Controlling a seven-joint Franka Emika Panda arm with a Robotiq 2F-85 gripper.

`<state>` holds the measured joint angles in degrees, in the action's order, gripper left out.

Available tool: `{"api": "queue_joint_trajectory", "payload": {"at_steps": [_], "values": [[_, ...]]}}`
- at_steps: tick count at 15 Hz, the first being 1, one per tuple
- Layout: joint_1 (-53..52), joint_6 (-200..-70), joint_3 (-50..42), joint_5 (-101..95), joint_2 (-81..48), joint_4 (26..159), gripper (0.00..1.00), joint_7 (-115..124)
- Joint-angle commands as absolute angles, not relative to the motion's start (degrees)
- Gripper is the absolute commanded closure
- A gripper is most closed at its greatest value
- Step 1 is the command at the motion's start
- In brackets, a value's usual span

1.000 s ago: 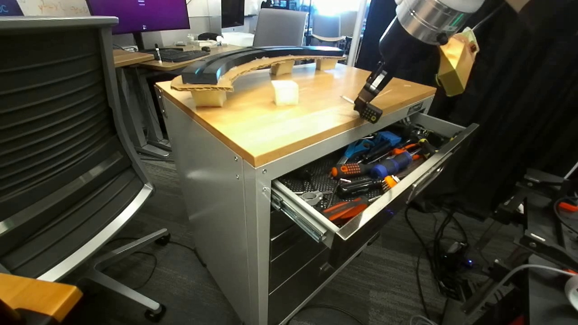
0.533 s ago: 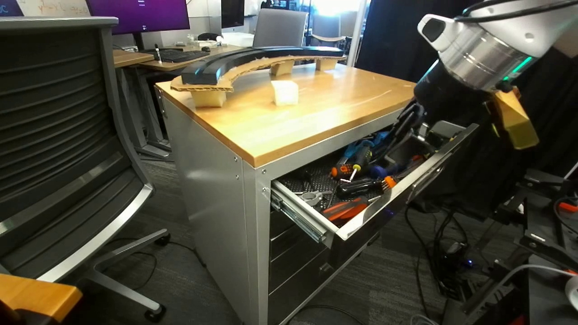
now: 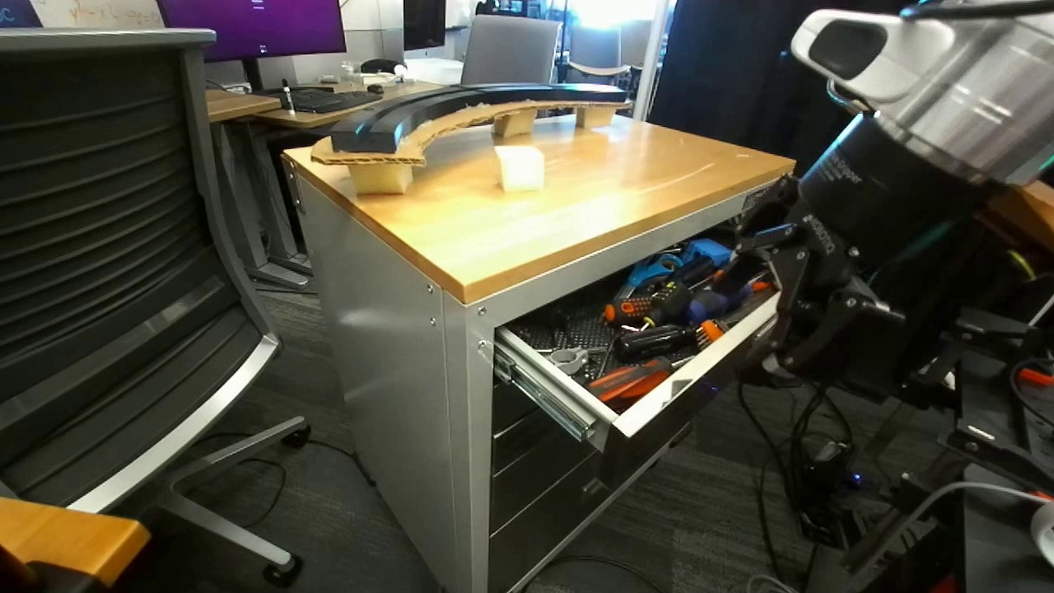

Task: Put the screwdriver in the open drawer and then close the drawer

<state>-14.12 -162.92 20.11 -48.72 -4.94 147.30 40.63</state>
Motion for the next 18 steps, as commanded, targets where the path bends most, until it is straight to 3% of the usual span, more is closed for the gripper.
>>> {"api": "queue_joint_trajectory", "payload": {"at_steps": [1,3,4,6,14,15,18], "values": [[-14.48,-154.05,21.24,-37.66,-4.71,150.5,0.0,33.74],[-14.91,-148.94,20.84,-35.54,-5.18,151.09,0.0,34.68],[-15.05,-148.06,20.3,-37.14,-5.38,151.22,0.25,36.62],[-15.24,-148.94,19.11,-41.91,-6.54,151.45,0.29,41.55],[-18.92,-154.8,10.1,-71.76,-13.34,144.55,0.94,78.1],[-19.63,-155.0,9.34,-74.16,-14.55,143.1,0.99,82.59],[-21.86,-153.81,7.24,-81.71,-17.83,139.18,1.0,95.97]]}}
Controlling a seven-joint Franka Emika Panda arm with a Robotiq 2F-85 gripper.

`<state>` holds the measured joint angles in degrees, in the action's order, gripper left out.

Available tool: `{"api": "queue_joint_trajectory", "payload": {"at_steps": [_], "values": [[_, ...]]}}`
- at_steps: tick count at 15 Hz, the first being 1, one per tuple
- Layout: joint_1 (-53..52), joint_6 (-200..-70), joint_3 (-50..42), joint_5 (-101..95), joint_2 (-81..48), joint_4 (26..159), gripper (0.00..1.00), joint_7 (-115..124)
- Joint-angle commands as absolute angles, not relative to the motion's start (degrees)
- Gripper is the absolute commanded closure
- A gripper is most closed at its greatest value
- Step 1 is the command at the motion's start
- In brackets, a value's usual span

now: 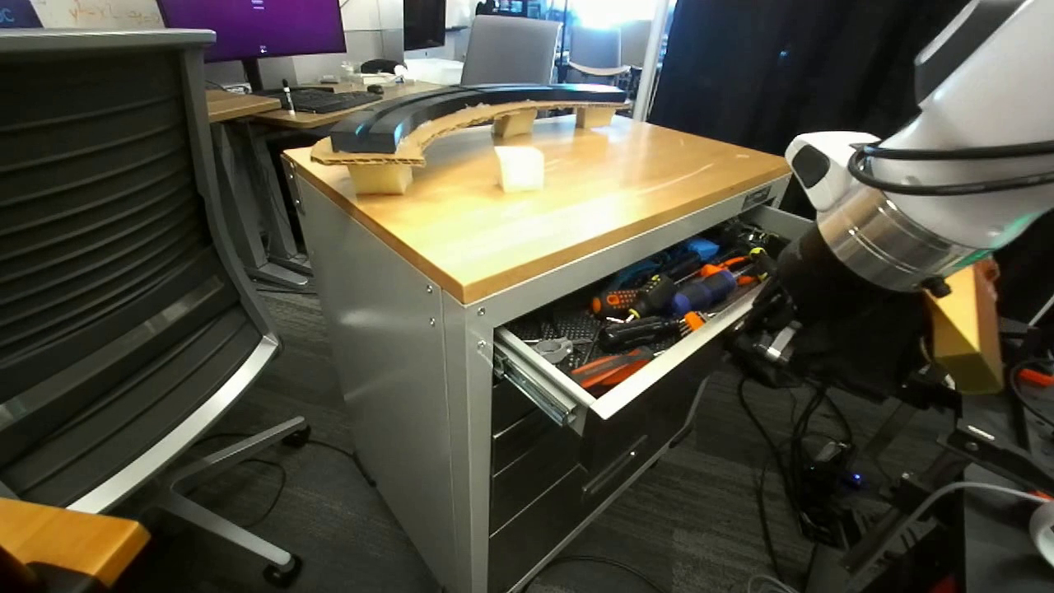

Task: Put the screwdriver in the open drawer and then close the drawer

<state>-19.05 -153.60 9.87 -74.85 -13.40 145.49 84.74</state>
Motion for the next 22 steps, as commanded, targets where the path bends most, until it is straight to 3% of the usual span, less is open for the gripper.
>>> {"api": "queue_joint_trajectory", "payload": {"at_steps": [1,6,12,13,14,17,22], "values": [[-22.61,-153.09,6.49,-84.86,-18.84,137.77,1.0,100.36],[-24.43,-146.33,6.56,-99.19,-26.53,129.75,1.0,121.71],[-21.11,-128.63,14.42,-114.93,-35.4,125.34,1.0,139.83],[-20.5,-127.83,15.17,-115.63,-35.37,125.86,0.93,140.02],[-19.87,-127.33,15.87,-115.94,-35.08,126.55,0.72,140.33],[-17.37,-128.94,17.21,-115.22,-29.5,131.0,0.61,137.42],[-14.41,-131.99,19.16,-115.01,-22.73,134.17,0.23,136.15]]}}
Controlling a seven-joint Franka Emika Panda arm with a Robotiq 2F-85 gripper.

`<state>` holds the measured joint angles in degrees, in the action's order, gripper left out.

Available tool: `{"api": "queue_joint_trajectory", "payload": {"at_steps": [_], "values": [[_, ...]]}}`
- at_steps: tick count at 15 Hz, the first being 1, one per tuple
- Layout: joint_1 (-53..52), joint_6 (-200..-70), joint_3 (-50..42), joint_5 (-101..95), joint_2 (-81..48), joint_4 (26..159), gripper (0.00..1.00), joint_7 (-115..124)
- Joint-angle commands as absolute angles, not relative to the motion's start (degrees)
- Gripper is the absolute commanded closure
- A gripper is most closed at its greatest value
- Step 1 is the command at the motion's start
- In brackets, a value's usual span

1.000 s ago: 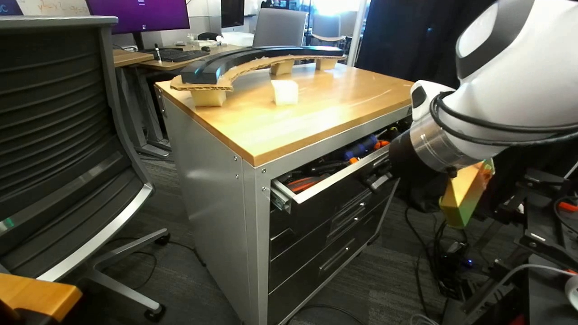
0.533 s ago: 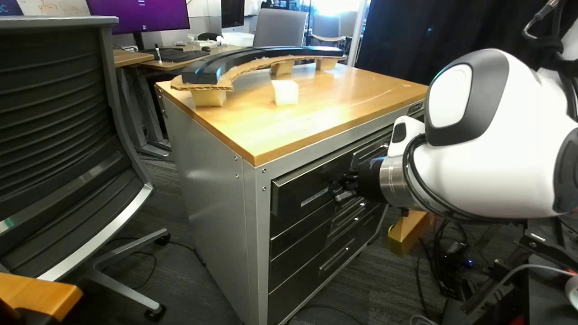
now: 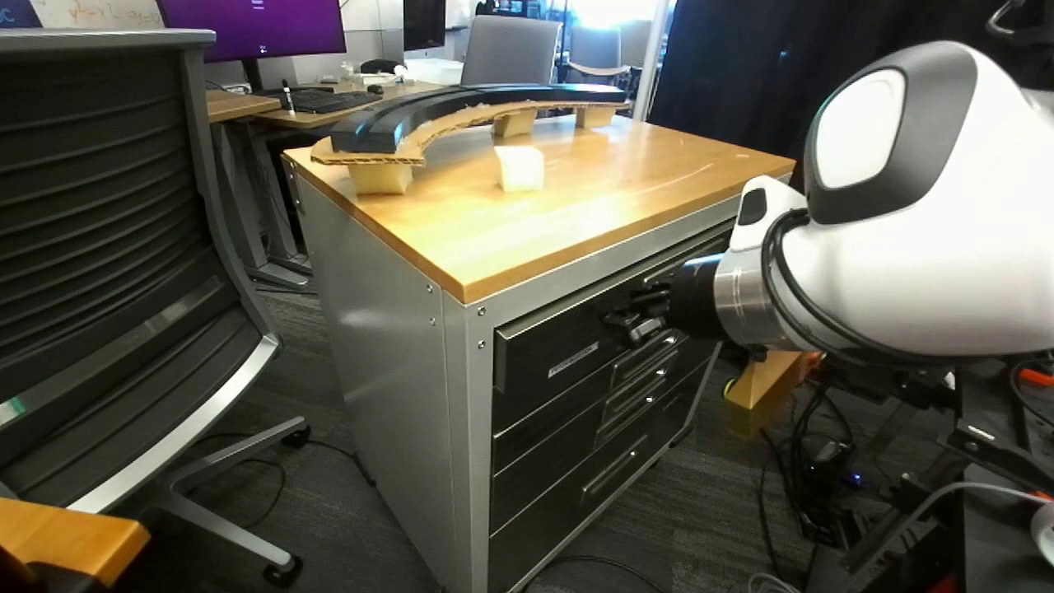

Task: Put the screwdriver in the open drawer and then close the drawer

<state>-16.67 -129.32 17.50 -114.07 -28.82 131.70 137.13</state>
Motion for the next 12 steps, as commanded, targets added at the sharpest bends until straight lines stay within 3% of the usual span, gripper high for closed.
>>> {"api": "queue_joint_trajectory", "payload": {"at_steps": [1,3,7,12], "values": [[-13.85,-134.38,19.61,-113.93,-21.8,133.97,0.14,134.51],[-13.11,-140.01,20.17,-110.77,-19.23,133.98,0.01,127.56],[-12.49,-148.62,19.3,-97.49,-14.73,137.97,0.0,109.41],[-13.87,-144.87,19.58,-77.44,-12.69,143.15,0.0,87.36]]}}
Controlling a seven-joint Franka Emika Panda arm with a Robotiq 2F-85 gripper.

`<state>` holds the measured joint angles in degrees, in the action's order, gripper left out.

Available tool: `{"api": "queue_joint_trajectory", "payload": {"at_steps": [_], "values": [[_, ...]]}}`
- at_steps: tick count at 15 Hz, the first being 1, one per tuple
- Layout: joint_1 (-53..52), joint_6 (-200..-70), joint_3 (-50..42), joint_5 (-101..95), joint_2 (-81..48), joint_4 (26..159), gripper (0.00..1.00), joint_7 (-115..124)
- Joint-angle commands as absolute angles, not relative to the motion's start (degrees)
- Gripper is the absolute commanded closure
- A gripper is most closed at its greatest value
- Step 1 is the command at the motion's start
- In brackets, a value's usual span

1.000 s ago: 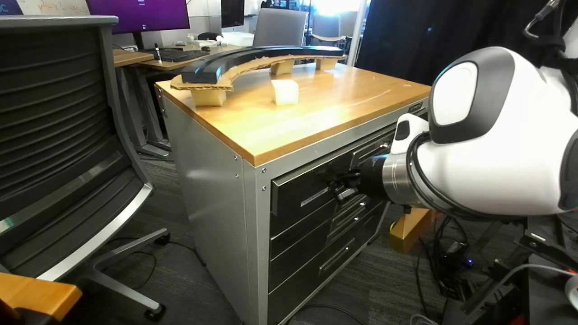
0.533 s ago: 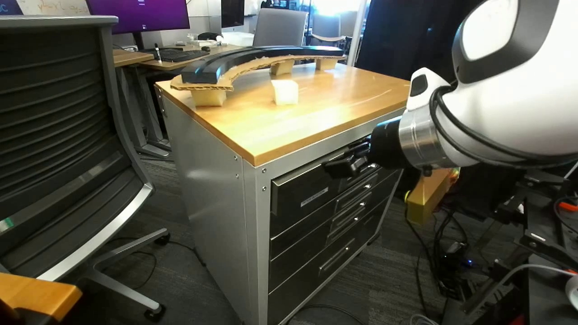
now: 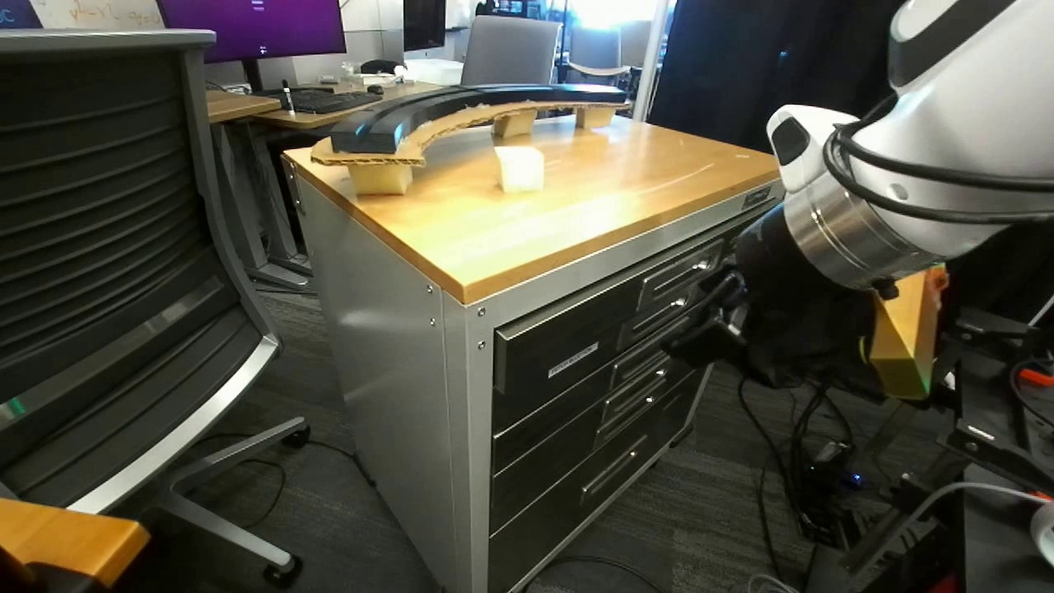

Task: Put the screwdriver in the open drawer and then close the drawer

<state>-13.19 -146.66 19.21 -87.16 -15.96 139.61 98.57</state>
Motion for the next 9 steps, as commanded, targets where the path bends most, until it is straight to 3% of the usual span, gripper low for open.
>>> {"api": "queue_joint_trajectory", "payload": {"at_steps": [1,6,7,9], "values": [[-14.18,-143.61,19.77,-73.02,-12.52,143.71,0.0,82.86],[-5.53,-132.95,33.04,-53.82,-14.4,141.37,0.0,61.01],[-13.57,-137.45,23.5,-57.12,-14.41,142.55,0.0,67.25],[-14.82,-137.09,22.84,-56.0,-14.45,142.35,0.0,66.24]]}}
